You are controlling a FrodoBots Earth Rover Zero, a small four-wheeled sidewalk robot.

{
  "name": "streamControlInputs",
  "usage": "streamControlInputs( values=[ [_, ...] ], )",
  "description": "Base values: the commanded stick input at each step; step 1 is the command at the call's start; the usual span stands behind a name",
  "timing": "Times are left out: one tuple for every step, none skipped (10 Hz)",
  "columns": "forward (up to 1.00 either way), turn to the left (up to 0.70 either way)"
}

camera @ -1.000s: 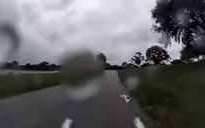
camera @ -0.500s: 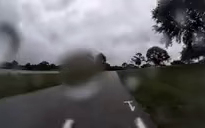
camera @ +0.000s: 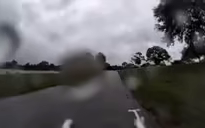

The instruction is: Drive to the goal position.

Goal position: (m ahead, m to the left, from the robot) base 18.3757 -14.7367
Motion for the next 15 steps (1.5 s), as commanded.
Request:
streamControlInputs(
  values=[
    [1.0,0.0],
    [1.0,0.0],
    [1.0,0.0],
    [1.0,-0.04],
    [1.0,-0.23],
    [1.0,-0.4],
    [1.0,-0.31],
    [1.0,0.0],
    [1.0,0.0],
    [1.0,0.0],
    [1.0,0.0],
    [1.0,0.0],
    [1.0,0.0],
    [1.0,0.0],
    [1.0,0.0]
  ],
)
